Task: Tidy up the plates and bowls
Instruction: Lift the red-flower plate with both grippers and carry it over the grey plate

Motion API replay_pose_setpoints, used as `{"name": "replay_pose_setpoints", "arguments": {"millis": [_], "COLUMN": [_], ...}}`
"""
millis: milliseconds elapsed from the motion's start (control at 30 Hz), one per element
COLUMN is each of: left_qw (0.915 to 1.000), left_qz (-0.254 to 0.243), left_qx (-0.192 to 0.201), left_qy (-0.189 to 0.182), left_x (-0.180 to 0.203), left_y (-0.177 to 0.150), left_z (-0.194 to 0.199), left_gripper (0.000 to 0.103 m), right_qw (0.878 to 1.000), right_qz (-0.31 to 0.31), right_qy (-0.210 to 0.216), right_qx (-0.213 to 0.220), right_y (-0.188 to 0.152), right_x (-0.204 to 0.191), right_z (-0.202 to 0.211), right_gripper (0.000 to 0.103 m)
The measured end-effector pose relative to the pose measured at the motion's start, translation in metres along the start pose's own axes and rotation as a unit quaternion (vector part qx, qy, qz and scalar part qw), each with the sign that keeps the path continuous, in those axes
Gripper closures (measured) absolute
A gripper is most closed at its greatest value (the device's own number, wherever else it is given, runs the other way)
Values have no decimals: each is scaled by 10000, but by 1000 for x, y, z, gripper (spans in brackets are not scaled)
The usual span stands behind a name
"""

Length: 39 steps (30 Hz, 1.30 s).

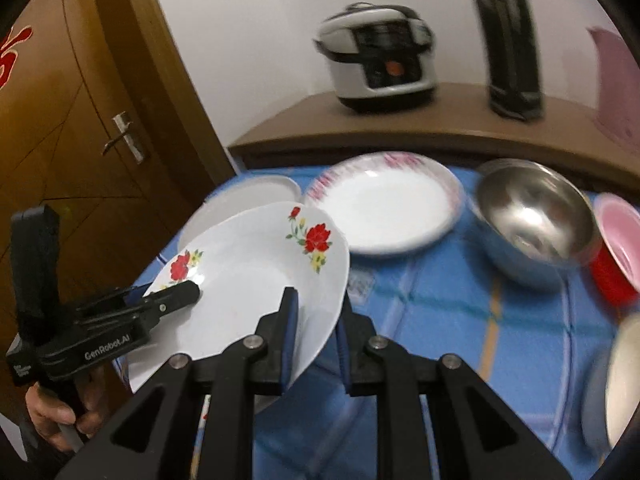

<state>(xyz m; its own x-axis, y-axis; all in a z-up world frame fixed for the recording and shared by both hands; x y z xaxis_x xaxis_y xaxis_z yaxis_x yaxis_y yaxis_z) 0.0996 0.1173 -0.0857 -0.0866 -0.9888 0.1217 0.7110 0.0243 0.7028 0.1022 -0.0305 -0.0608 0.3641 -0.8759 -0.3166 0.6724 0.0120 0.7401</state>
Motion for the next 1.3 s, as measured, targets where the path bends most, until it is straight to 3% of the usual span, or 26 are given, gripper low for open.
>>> {"name": "replay_pose_setpoints", "arguments": {"millis": [300,567,800,1300], "left_qw": [9978,9946,9933,9892], "left_qz": [360,505,501,306], "left_qx": [133,-36,-134,8], "left_qy": [546,908,1032,1434], "left_x": [-84,-129,-140,-140], "left_y": [48,68,70,77], "left_z": [-34,-73,-93,-93], "left_gripper": [69,69,69,66], "right_qw": [9984,9976,9971,9976], "right_qz": [44,109,121,306], "right_qy": [491,414,345,50], "right_qx": [-287,-553,-673,-622], "right_y": [48,59,52,48], "right_x": [-37,-47,-44,-42], "right_z": [-88,-147,-166,-178], "right_gripper": [85,83,83,80]}}
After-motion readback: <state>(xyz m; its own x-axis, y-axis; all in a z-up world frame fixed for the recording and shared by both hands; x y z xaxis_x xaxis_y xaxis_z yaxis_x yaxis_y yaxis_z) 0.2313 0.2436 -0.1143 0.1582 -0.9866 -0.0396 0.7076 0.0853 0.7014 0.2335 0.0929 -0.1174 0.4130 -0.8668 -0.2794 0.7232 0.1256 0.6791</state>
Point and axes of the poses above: each gripper's, at about its wrist camera, not at the fingertips, and z roughly against the way its jaws point, x to its right, y to its top, the point moved 9 cm from there along -z, roughly the way its jaws point, and after that the axes turned 3 degrees about y, right-handed, at the moved point
